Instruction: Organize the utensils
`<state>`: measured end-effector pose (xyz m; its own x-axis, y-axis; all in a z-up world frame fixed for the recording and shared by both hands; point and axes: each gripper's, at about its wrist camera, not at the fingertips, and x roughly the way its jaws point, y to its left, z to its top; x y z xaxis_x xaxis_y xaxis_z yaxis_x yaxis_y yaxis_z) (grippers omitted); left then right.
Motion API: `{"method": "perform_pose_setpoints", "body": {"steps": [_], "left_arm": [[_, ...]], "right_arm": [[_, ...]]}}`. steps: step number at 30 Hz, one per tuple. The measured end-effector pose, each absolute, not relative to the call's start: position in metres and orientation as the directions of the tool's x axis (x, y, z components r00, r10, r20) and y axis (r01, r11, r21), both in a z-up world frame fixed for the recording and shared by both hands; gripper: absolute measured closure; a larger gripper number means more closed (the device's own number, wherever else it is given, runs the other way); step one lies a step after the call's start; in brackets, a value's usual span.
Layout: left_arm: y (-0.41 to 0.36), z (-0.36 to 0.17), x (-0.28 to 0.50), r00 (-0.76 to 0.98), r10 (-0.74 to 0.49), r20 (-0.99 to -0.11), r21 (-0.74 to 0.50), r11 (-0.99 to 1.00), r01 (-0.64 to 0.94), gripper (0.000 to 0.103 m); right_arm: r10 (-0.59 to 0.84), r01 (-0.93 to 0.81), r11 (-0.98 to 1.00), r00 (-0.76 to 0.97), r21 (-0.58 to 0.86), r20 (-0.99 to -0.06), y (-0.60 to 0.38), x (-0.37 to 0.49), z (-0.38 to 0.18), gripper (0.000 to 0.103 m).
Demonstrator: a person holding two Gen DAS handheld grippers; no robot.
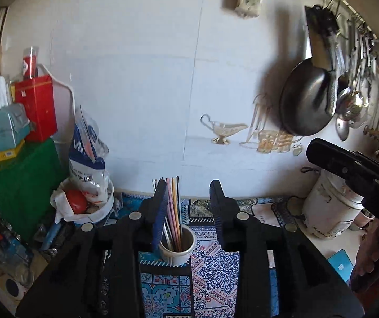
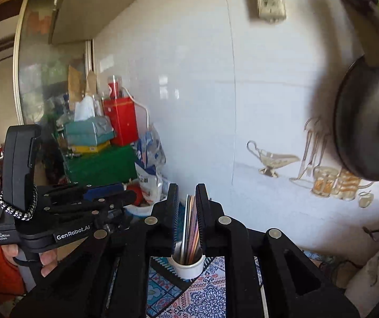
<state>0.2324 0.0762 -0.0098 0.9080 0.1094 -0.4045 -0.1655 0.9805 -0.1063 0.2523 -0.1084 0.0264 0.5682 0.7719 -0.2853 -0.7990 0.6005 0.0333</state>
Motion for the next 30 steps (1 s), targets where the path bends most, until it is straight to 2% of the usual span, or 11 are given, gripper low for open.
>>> {"method": "perform_pose_setpoints", "body": {"steps": [4, 6, 7, 9, 10, 12, 16, 18, 30], "left_arm": [[0.055, 0.018, 0.181, 0.939, 0.129, -0.318, -0.065, 0.985, -0.158, 0.055], [0.048, 0.027, 0.155, 0.952, 0.132, -0.275, -0.069, 0.985, -0.157, 0.041], [0.045, 0.030, 0.143, 0.958, 0.131, -0.257, -0.073, 0.985, -0.154, 0.038], [0.037, 0.032, 0.120, 0.967, 0.131, -0.218, -0.067, 0.987, -0.149, 0.026], [0.033, 0.032, 0.110, 0.970, 0.137, -0.199, -0.056, 0.987, -0.151, 0.022], [0.027, 0.031, 0.091, 0.974, 0.155, -0.163, -0.036, 0.986, -0.163, 0.010], [0.022, 0.028, 0.069, 0.974, 0.168, -0.149, -0.034, 0.984, -0.175, 0.007], [0.021, 0.025, 0.060, 0.973, 0.179, -0.147, -0.036, 0.982, -0.186, 0.003], [0.022, 0.010, 0.049, 0.967, 0.193, -0.165, -0.040, 0.979, -0.202, 0.001]], "right_arm": [[0.753, -0.762, 0.647, 0.634, 0.022, -0.177, -0.136, 0.198, 0.045, 0.088], [0.722, -0.726, 0.687, 0.679, 0.021, -0.136, -0.143, 0.178, 0.050, 0.069], [0.707, -0.710, 0.703, 0.697, 0.023, -0.119, -0.148, 0.167, 0.052, 0.063], [0.683, -0.684, 0.729, 0.724, 0.032, -0.096, -0.156, 0.149, 0.054, 0.046], [0.669, -0.668, 0.743, 0.739, 0.036, -0.087, -0.160, 0.141, 0.053, 0.042], [0.634, -0.633, 0.773, 0.770, 0.036, -0.071, -0.164, 0.127, 0.052, 0.024], [0.588, -0.585, 0.809, 0.807, 0.052, -0.060, -0.177, 0.107, 0.050, 0.012], [0.572, -0.569, 0.820, 0.818, 0.060, -0.059, -0.183, 0.099, 0.048, 0.001], [0.540, -0.537, 0.841, 0.834, 0.058, -0.114, -0.188, 0.089, 0.037, 0.000]]}}
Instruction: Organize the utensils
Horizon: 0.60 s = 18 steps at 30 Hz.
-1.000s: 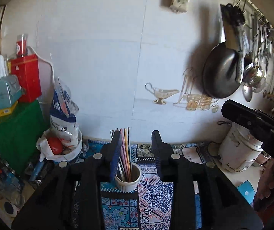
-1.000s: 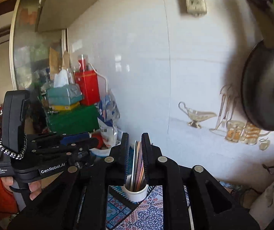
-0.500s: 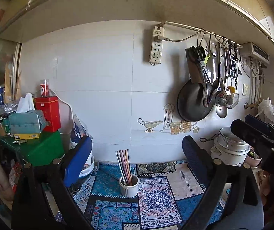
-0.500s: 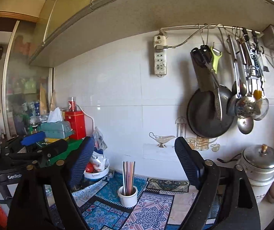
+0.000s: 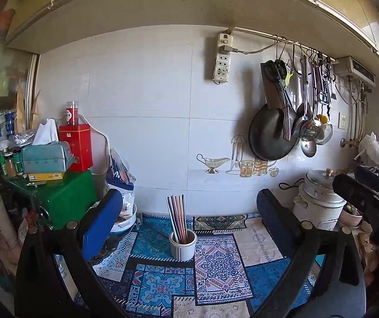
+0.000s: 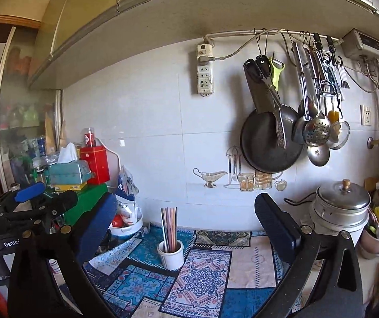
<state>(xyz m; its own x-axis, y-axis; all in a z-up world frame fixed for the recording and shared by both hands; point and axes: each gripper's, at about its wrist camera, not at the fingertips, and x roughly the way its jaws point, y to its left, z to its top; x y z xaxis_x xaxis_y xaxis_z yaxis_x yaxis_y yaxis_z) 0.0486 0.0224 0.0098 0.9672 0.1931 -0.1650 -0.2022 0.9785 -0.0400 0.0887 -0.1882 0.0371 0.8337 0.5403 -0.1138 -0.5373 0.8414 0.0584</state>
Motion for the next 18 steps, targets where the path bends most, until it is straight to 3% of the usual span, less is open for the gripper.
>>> {"method": "perform_pose_setpoints", "body": {"steps": [18], "left_arm": [[0.022, 0.004, 0.064, 0.956, 0.213, -0.200, -0.047, 0.973, -0.226, 0.001]], "right_arm": [[0.561, -0.563, 0.826, 0.814, 0.028, -0.152, -0.180, 0.098, 0.033, 0.000]]}}
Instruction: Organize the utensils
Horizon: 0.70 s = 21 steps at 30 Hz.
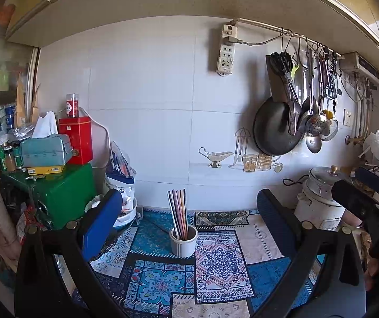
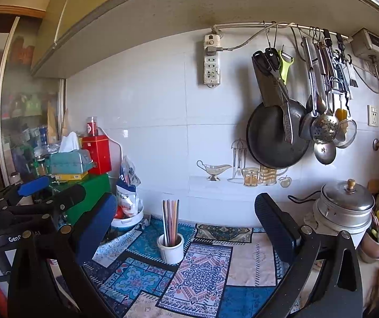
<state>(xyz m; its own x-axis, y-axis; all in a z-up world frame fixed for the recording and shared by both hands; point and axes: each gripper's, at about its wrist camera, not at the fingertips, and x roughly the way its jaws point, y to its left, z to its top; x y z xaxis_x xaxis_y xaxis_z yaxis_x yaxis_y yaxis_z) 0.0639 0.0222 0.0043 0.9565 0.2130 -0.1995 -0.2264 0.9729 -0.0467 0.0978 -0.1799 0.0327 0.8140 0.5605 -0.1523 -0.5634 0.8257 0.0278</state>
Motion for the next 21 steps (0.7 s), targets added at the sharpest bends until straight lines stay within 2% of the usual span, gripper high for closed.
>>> {"method": "perform_pose_setpoints", "body": {"steps": [21], "left_arm": [[0.026, 0.001, 0.083, 0.951, 0.220, -0.217, -0.068, 0.968, -0.240, 0.001]], "right_arm": [[0.573, -0.576, 0.817, 0.802, 0.037, -0.168, -0.178, 0.113, 0.032, 0.000]]}}
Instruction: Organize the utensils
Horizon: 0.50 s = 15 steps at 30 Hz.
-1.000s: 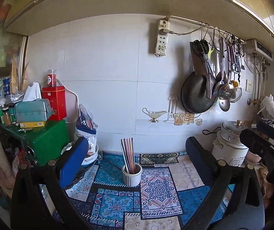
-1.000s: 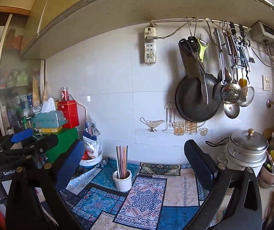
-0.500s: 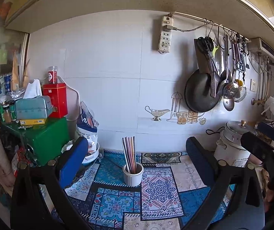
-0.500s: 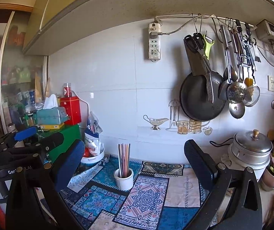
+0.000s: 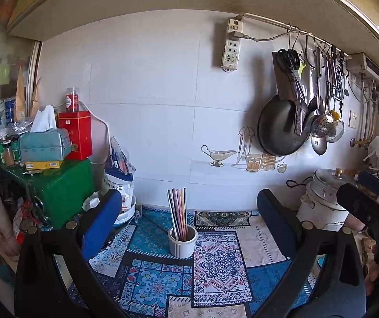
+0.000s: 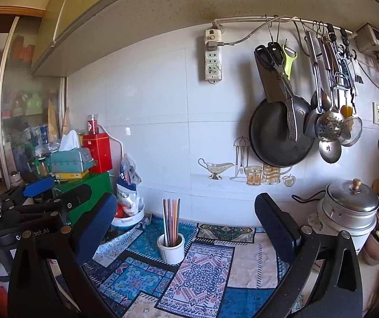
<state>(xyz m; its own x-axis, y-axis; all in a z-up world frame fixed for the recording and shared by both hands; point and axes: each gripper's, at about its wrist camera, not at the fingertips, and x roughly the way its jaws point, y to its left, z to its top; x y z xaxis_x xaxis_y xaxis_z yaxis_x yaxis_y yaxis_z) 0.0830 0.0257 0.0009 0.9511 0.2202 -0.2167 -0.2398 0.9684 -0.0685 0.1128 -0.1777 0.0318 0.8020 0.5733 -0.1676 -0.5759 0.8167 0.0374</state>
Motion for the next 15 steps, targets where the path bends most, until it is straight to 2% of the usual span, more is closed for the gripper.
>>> {"method": "perform_pose_setpoints", "body": {"steps": [15], "left_arm": [[0.0297, 0.0036, 0.0899, 0.955, 0.209, -0.210, -0.083, 0.970, -0.231, 0.001]], "right_arm": [[0.576, -0.578, 0.815, 0.797, 0.049, -0.183, -0.1723, 0.1211, 0.0283, 0.000]]}}
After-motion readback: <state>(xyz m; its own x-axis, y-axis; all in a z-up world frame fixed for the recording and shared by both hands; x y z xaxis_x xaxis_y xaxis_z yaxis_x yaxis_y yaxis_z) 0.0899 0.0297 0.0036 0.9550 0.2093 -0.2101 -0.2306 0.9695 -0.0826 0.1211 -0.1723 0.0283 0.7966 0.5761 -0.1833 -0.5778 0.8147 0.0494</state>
